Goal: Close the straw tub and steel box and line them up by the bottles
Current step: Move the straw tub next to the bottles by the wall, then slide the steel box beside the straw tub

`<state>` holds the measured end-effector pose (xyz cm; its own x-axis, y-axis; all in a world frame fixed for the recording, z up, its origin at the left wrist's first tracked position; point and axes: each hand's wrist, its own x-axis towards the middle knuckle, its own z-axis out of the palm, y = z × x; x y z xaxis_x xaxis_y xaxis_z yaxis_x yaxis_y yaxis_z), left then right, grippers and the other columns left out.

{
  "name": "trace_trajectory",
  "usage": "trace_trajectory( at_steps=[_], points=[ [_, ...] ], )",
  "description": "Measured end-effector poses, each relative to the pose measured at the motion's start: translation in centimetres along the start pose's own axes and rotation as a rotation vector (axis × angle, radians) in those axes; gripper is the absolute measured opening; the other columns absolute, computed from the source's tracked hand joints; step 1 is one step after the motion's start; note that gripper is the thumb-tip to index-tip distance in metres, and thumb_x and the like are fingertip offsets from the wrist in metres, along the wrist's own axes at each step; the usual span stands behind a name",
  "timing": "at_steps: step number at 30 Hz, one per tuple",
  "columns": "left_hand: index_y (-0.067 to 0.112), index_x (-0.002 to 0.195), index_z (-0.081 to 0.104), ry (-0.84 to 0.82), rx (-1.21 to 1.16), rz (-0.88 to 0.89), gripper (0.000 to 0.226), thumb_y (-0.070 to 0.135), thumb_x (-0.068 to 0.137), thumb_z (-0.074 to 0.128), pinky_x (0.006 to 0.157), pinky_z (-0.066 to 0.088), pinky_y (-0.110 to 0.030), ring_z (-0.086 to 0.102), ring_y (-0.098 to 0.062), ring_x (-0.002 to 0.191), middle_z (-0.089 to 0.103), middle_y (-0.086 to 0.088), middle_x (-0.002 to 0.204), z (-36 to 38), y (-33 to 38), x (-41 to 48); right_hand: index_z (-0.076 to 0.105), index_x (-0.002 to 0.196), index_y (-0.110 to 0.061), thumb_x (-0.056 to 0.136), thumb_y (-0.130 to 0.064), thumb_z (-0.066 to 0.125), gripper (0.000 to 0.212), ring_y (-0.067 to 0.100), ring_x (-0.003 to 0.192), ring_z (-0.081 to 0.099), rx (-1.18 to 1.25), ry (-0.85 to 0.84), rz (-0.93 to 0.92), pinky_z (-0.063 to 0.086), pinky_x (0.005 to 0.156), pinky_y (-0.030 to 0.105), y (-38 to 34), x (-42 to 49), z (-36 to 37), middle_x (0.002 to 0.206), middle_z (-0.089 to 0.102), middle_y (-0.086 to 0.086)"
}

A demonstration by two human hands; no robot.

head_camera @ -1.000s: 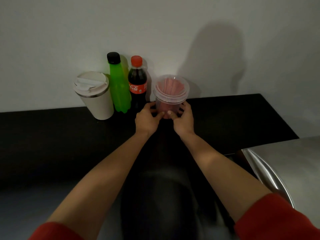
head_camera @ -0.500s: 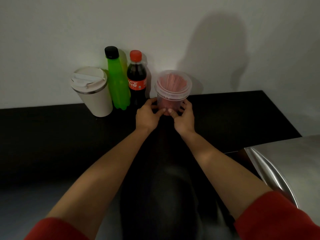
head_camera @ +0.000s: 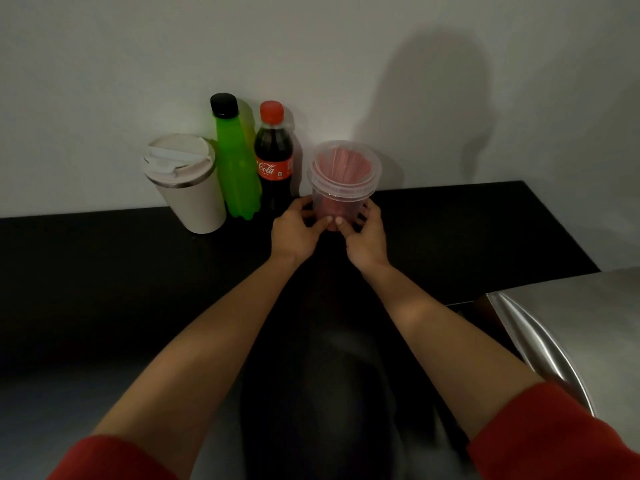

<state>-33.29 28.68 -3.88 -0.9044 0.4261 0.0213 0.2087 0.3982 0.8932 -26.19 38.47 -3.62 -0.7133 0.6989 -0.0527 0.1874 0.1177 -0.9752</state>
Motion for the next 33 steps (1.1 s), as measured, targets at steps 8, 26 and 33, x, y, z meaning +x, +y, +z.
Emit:
trace_trajectory(
  at_steps=[8, 26, 33],
  points=[
    [0.014, 0.141, 0.039, 0.002, 0.016, -0.031, 0.068, 0.029, 0.082, 0.07, 0.09, 0.041, -0.023, 0.056, -0.021, 0.117, 0.061, -0.01, 0.127, -0.3, -0.1, -0.5, 0.02, 0.148, -0.016, 0.089, -0.015, 0.06, 0.071, 0.021, 0.135, 0.035, -0.073, -0.002, 0.012, 0.03, 0.111, 0.036, 0.0, -0.2, -0.1, 0.15, 0.032, 0.008],
    [0.009, 0.118, 0.059, 0.095, 0.041, 0.202, 0.035, 0.018, 0.085, 0.066, 0.081, 0.042, -0.019, 0.057, -0.009, 0.096, 0.065, -0.004, 0.106, -3.9, 5.4, -8.5, 0.046, 0.128, -0.012, 0.09, -0.029, 0.056, 0.042, 0.023, 0.121, 0.046, -0.19, 0.169, -0.087, 0.036, 0.09, 0.026, -6.0, -6.8, -3.3, 0.134, 0.041, 0.009],
    [0.017, 0.111, 0.06, 0.037, 0.067, 0.271, 0.025, 0.024, 0.087, 0.062, 0.077, 0.044, -0.02, 0.058, -0.009, 0.094, 0.063, 0.004, 0.103, -4.4, 9.2, -12.9, 0.048, 0.124, -0.014, 0.09, -0.029, 0.057, 0.038, 0.023, 0.114, 0.05, -0.281, 0.195, -0.283, 0.037, 0.081, 0.023, -9.3, -10.8, -6.9, 0.133, 0.043, 0.011]
  ],
)
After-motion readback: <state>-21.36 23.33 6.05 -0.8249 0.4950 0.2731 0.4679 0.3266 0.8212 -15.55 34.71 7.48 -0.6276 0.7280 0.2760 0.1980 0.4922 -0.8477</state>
